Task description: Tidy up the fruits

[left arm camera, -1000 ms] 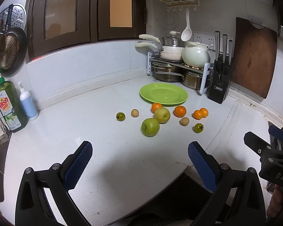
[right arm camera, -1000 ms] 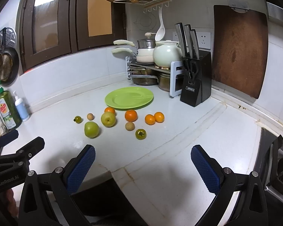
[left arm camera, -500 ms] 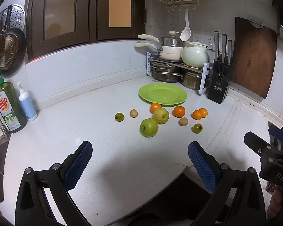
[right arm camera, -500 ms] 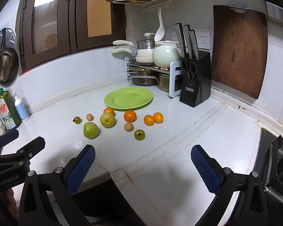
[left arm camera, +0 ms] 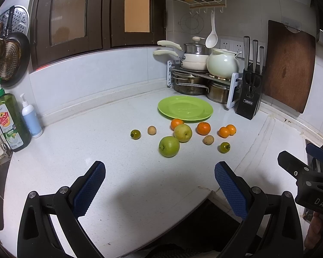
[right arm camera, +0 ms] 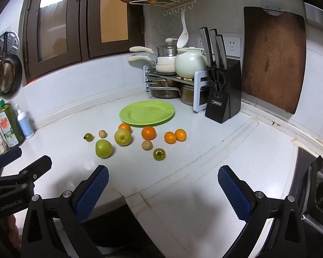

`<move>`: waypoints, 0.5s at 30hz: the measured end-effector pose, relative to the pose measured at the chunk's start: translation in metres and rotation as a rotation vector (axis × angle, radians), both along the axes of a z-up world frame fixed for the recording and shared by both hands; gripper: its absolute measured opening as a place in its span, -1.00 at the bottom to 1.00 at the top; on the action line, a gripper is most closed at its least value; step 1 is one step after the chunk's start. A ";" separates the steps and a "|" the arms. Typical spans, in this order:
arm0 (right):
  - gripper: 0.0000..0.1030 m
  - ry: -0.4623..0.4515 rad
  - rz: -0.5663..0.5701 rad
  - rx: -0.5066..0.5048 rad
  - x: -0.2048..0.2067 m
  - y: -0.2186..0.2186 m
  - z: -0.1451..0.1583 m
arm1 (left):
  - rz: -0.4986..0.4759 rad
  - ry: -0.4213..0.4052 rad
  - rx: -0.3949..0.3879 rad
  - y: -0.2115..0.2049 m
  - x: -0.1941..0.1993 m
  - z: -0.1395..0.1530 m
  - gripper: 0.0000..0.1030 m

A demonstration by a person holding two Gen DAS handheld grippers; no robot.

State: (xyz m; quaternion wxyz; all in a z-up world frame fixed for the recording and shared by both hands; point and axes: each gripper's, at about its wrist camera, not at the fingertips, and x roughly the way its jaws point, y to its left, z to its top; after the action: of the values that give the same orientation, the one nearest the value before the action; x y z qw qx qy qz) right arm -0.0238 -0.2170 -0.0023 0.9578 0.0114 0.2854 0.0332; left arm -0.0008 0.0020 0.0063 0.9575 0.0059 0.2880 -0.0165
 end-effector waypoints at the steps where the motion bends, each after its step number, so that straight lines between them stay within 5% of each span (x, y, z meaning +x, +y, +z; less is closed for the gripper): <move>1: 0.99 0.000 -0.001 0.000 0.000 0.000 0.000 | 0.001 0.000 0.000 0.000 0.000 0.000 1.00; 15: 0.99 0.002 0.000 -0.001 0.003 0.001 0.000 | 0.002 -0.001 -0.001 -0.001 -0.001 -0.002 1.00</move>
State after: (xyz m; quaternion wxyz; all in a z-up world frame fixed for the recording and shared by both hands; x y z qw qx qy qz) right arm -0.0206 -0.2160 -0.0022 0.9575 0.0108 0.2864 0.0331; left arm -0.0016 0.0010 0.0048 0.9576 0.0053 0.2875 -0.0159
